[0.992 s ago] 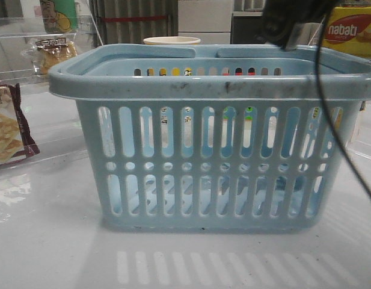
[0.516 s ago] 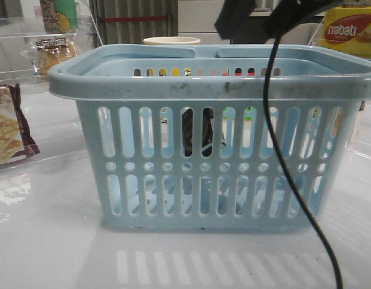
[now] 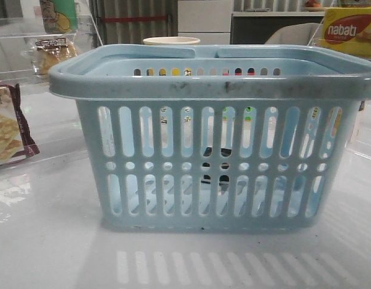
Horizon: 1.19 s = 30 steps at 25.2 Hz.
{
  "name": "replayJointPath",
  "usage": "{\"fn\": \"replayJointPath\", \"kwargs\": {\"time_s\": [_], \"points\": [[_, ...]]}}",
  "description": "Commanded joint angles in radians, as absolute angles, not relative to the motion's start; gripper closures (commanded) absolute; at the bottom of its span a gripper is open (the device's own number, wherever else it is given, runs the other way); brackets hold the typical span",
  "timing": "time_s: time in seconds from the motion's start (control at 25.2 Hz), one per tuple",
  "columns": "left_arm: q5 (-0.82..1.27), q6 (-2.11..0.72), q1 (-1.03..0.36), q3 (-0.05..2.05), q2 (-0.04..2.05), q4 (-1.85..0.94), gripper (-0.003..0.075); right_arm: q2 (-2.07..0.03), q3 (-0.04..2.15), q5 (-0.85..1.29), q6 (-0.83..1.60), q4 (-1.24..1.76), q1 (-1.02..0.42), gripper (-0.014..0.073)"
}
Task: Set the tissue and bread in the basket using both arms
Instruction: 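Reach the left gripper to the wrapped yellow pastry and grasp it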
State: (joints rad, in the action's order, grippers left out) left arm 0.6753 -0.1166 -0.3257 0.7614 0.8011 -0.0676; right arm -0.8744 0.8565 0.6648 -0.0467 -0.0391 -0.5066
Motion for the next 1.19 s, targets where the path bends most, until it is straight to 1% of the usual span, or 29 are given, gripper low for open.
{"fn": "replayJointPath", "kwargs": {"time_s": [0.0, 0.2, 0.32, 0.4, 0.48, 0.52, 0.75, 1.15], "points": [[0.603, -0.115, -0.334, 0.791, 0.8, -0.079, 0.016, -0.803, 0.829, 0.599, -0.089, -0.08, -0.503, 0.0076], [0.568, -0.11, -0.334, 0.796, 0.815, -0.081, 0.016, -0.781, 0.814, 0.632, -0.089, -0.089, -0.503, 0.0076], [0.545, -0.104, -0.331, 0.84, 0.888, -0.081, 0.0143, -0.781, 0.814, 0.637, -0.089, -0.089, -0.503, 0.0076], [0.533, -0.104, -0.314, 0.898, 0.959, -0.081, 0.0102, -0.781, 0.814, 0.638, -0.089, -0.089, -0.503, 0.0076], [0.524, -0.101, -0.287, 0.961, 1.043, -0.085, 0.0041, -0.781, 0.814, 0.638, -0.089, -0.089, -0.503, 0.0076], [0.519, -0.101, -0.274, 1.004, 1.085, -0.086, 0.0029, -0.781, 0.814, 0.638, -0.089, -0.089, -0.503, 0.0076], [0.466, -0.101, -0.198, 1.224, 1.336, -0.096, 0.0032, -0.781, 0.814, 0.638, -0.089, -0.089, -0.503, 0.0076], [0.463, -0.101, -0.099, 1.579, 1.739, -0.125, 0.0033, -0.781, 0.814, 0.639, -0.089, -0.089, -0.503, 0.0076]]}}
